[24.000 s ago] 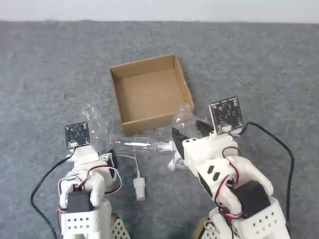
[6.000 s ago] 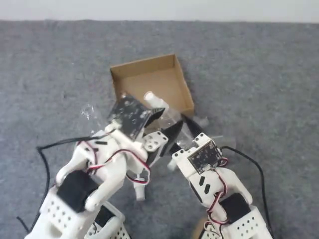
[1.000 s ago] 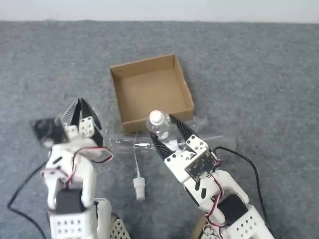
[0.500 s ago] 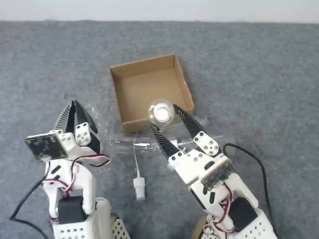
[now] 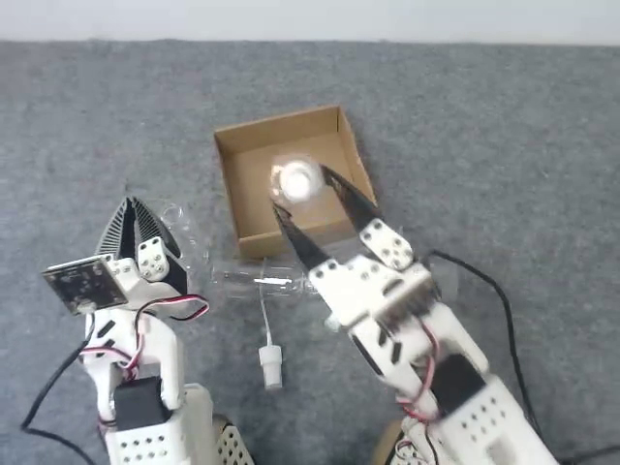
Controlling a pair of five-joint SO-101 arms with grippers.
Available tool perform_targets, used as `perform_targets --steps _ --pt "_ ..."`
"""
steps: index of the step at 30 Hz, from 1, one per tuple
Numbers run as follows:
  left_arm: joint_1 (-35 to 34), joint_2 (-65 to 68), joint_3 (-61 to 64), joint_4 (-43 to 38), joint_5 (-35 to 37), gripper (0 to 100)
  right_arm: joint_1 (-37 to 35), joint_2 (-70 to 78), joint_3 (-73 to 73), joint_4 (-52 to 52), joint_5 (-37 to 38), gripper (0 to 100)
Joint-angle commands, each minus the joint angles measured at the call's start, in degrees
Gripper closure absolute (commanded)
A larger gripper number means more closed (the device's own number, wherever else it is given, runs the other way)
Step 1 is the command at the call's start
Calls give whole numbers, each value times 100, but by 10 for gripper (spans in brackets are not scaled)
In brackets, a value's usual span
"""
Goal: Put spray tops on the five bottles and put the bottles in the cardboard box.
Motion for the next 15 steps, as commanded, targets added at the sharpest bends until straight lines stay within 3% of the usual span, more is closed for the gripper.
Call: perform_targets --steps 1,15 --pt "-9 -132 -57 -176 18 985 92 1587 -967 -813 44 992" --pt "-9 -132 -48 -185 18 985 101 5015 -2567 -2088 70 992"
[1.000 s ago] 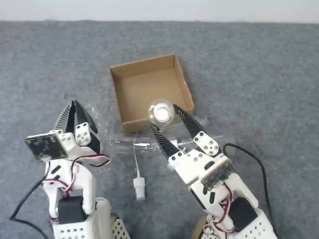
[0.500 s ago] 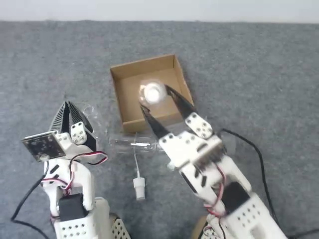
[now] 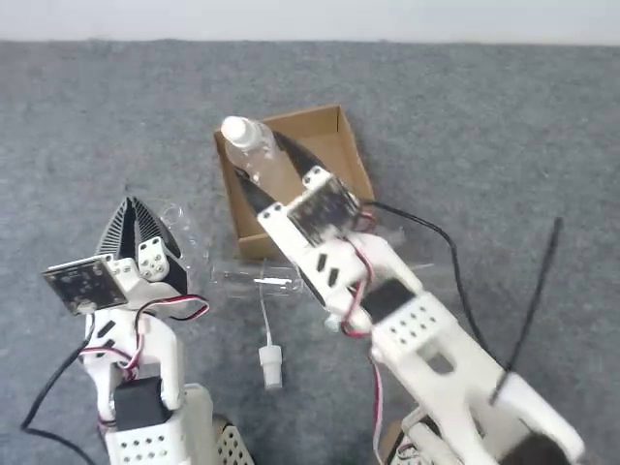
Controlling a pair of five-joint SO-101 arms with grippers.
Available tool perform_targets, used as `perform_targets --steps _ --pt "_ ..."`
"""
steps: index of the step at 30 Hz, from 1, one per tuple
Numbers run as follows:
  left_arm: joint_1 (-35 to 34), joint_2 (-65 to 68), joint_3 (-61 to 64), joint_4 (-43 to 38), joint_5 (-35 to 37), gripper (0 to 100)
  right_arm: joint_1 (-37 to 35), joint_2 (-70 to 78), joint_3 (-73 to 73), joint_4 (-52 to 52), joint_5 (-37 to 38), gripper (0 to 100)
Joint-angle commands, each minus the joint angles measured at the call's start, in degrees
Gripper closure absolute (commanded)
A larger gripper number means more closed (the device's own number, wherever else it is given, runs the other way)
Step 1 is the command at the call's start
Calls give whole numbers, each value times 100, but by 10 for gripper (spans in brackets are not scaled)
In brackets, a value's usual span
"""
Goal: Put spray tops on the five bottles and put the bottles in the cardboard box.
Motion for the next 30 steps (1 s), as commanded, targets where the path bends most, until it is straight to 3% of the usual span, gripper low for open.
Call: perform_targets --steps 1,30 --pt "-18 -132 -48 -185 18 985 101 743 -1037 -330 70 992" --pt "-26 -132 -57 -176 18 985 374 5411 -4677 -321 18 991"
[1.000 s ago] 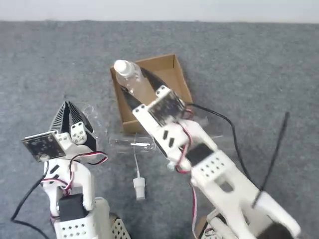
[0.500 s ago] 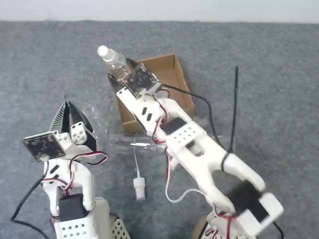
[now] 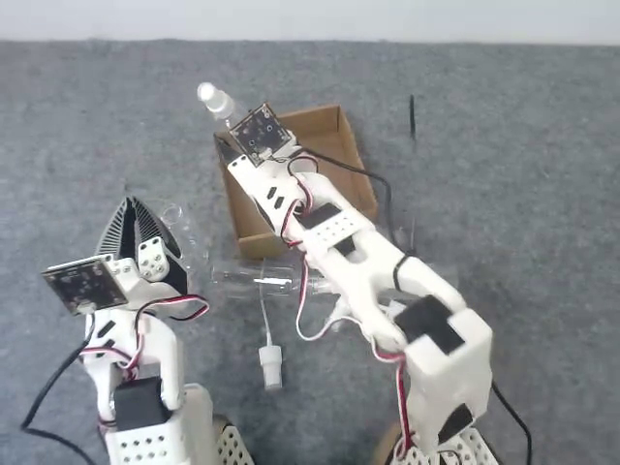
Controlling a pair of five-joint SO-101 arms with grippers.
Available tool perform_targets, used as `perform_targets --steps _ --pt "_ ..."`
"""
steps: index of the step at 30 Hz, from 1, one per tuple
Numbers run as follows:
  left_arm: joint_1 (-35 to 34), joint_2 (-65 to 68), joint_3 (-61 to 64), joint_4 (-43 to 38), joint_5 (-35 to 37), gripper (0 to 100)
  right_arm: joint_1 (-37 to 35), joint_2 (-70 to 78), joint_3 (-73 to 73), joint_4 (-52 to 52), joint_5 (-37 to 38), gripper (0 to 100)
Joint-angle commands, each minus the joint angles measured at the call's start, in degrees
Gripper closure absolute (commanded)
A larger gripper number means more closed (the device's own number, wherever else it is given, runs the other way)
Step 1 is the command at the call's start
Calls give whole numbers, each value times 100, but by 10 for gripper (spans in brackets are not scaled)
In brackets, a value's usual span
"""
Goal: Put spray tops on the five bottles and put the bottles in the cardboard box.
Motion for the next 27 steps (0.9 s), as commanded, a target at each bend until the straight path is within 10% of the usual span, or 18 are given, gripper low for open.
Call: perform_targets --steps 1,27 --pt "-26 -132 -57 -176 18 985 84 224 -818 -180 9 991" --pt "-26 -132 -66 -185 18 985 92 1789 -1916 -189 -800 987"
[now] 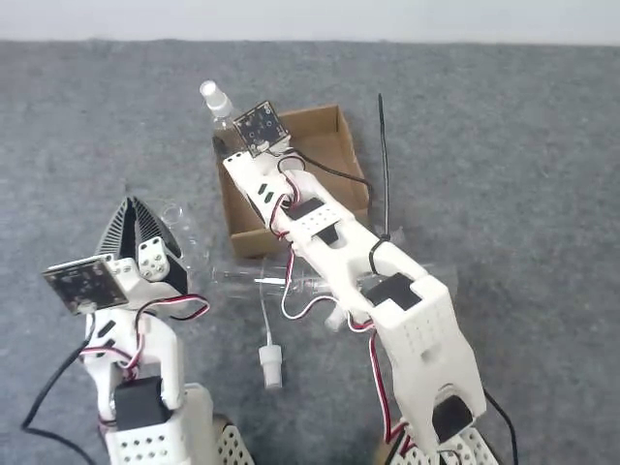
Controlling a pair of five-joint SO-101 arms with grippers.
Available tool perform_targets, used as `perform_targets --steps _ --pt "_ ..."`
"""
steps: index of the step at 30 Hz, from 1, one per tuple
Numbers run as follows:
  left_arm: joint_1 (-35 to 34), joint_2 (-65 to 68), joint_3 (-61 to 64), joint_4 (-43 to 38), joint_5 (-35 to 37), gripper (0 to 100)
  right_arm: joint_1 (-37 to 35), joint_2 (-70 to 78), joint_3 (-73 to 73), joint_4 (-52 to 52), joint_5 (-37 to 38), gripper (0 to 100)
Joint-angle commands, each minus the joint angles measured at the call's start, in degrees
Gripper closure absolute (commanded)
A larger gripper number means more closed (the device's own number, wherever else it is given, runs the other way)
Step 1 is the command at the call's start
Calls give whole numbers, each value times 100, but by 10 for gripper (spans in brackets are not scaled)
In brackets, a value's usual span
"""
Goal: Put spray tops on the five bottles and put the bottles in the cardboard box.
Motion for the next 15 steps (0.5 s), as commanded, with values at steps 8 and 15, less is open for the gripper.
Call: perform_targets --steps 8,15 --pt "-26 -132 -66 -185 9 985 75 -110 -193 -40 -35 860" --pt "-26 -132 -57 -185 9 985 75 -497 229 -31 -26 835"
